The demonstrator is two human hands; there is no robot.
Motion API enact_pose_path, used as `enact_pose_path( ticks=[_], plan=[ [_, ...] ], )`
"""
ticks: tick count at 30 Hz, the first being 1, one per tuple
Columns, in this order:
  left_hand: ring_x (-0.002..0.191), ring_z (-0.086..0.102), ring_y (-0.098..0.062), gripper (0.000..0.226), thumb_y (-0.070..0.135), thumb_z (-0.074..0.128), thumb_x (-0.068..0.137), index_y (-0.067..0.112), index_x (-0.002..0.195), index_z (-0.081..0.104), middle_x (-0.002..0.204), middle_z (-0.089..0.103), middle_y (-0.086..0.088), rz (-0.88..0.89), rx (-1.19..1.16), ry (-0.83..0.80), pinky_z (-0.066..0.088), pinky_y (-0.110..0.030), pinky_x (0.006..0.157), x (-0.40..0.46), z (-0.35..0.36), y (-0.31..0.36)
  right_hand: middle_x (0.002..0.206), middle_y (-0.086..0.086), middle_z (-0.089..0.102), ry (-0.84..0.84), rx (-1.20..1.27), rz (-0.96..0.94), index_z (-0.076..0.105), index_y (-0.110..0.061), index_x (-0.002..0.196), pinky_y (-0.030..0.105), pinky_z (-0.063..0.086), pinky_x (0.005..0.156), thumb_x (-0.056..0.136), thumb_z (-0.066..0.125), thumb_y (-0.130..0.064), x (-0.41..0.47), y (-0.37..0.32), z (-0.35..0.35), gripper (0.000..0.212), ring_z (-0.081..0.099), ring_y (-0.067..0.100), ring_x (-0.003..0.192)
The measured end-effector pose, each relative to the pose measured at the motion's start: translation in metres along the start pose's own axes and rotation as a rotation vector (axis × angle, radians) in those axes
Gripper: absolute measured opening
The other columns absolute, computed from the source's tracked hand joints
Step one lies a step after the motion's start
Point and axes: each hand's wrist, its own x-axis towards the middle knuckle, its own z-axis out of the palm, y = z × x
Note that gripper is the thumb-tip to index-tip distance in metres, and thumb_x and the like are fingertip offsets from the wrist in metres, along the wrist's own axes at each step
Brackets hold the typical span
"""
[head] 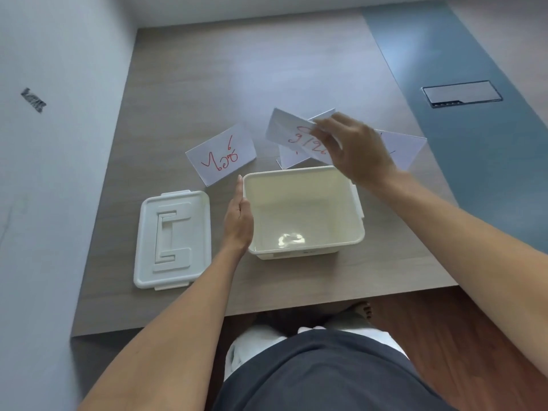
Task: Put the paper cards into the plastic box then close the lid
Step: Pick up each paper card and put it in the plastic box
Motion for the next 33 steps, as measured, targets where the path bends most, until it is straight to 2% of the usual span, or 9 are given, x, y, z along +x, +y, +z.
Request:
enact_pose_path(
  ticks=[5,10,16,18,20,22,24,30,33],
  plan=[
    [0.142,0.026,-0.004,0.053,0.028,0.021,0.104,0.044,0.154,0.016,0.161,0.022,0.017,-0.036,-0.038,-0.016,0.019,-0.027,0.110,0.005,0.001,-0.002,0.095,0.003,0.069,-0.165,0.030,-0.115,0.067,-0.015,0.113,0.039,0.053,0.062,0.101,0.048,-0.034,-0.014,-0.017,0.010,0.030,0.064,0.034,0.078],
    [0.145,0.026,-0.005,0.053,0.028,0.023,0.104,0.042,0.155,0.019,0.160,0.024,0.020,-0.028,-0.096,-0.003,0.022,-0.035,0.120,0.008,0.003,-0.006,0.088,-0.001,0.071,-0.335,0.097,-0.120,0.071,-0.018,0.105,0.040,0.053,0.063,0.099,0.048,-0.034,-0.045,-0.012,0.029,0.029,0.066,0.028,0.078],
    [0.146,0.021,-0.001,0.052,0.023,0.022,0.106,0.036,0.156,0.020,0.160,0.021,0.020,-0.014,-0.093,0.019,0.016,-0.025,0.120,0.010,0.005,-0.001,0.111,0.001,0.074,-0.686,0.219,0.026,0.072,-0.017,0.117,0.040,0.051,0.090,0.101,0.051,-0.034,-0.084,-0.007,0.053,0.031,0.066,0.025,0.103],
    [0.146,0.021,-0.001,0.052,0.023,0.022,0.106,0.036,0.156,0.021,0.160,0.021,0.020,-0.013,-0.097,0.019,0.015,-0.023,0.119,0.011,0.006,-0.001,0.107,-0.003,0.074,-0.765,0.257,0.065,0.074,-0.018,0.113,0.037,0.051,0.089,0.100,0.050,-0.040,-0.094,-0.004,0.058,0.035,0.067,0.021,0.100],
    [0.146,0.021,-0.002,0.051,0.023,0.022,0.106,0.037,0.155,0.021,0.161,0.020,0.020,-0.017,-0.089,0.016,0.014,-0.019,0.115,0.012,0.006,0.001,0.089,-0.006,0.074,-0.826,0.281,0.139,0.078,-0.019,0.096,0.035,0.053,0.080,0.097,0.046,-0.054,-0.095,0.003,0.060,0.047,0.067,0.017,0.083],
    [0.146,0.021,-0.001,0.051,0.023,0.022,0.106,0.036,0.155,0.021,0.160,0.020,0.020,-0.020,-0.087,0.016,0.014,-0.017,0.114,0.012,0.006,0.003,0.077,0.002,0.072,-0.772,0.273,0.188,0.074,-0.013,0.080,0.039,0.054,0.071,0.094,0.040,-0.064,-0.088,0.012,0.061,0.063,0.065,0.022,0.071],
    [0.146,0.020,0.001,0.052,0.022,0.023,0.106,0.036,0.156,0.022,0.160,0.021,0.022,-0.024,-0.092,0.015,0.014,-0.018,0.114,0.013,0.006,0.005,0.077,0.007,0.069,-0.588,0.241,0.200,0.071,-0.009,0.078,0.042,0.053,0.069,0.094,0.038,-0.063,-0.076,0.028,0.058,0.065,0.062,0.026,0.068],
    [0.146,0.023,-0.001,0.052,0.023,0.023,0.106,0.039,0.155,0.022,0.159,0.021,0.025,-0.042,-0.084,0.023,0.016,-0.023,0.118,0.014,0.009,0.011,0.090,0.009,0.063,-0.158,0.145,0.359,0.071,-0.004,0.084,0.040,0.053,0.069,0.101,0.047,-0.039,-0.036,0.093,0.041,0.046,0.062,0.028,0.074],
    [0.145,0.022,0.000,0.051,0.024,0.023,0.106,0.039,0.155,0.023,0.159,0.022,0.024,-0.051,-0.081,0.023,0.016,-0.021,0.114,0.014,0.011,0.013,0.110,0.013,0.061,-0.011,0.104,0.446,0.070,-0.004,0.101,0.040,0.053,0.076,0.099,0.051,-0.028,-0.022,0.128,0.037,0.030,0.065,0.030,0.088]
  ],
)
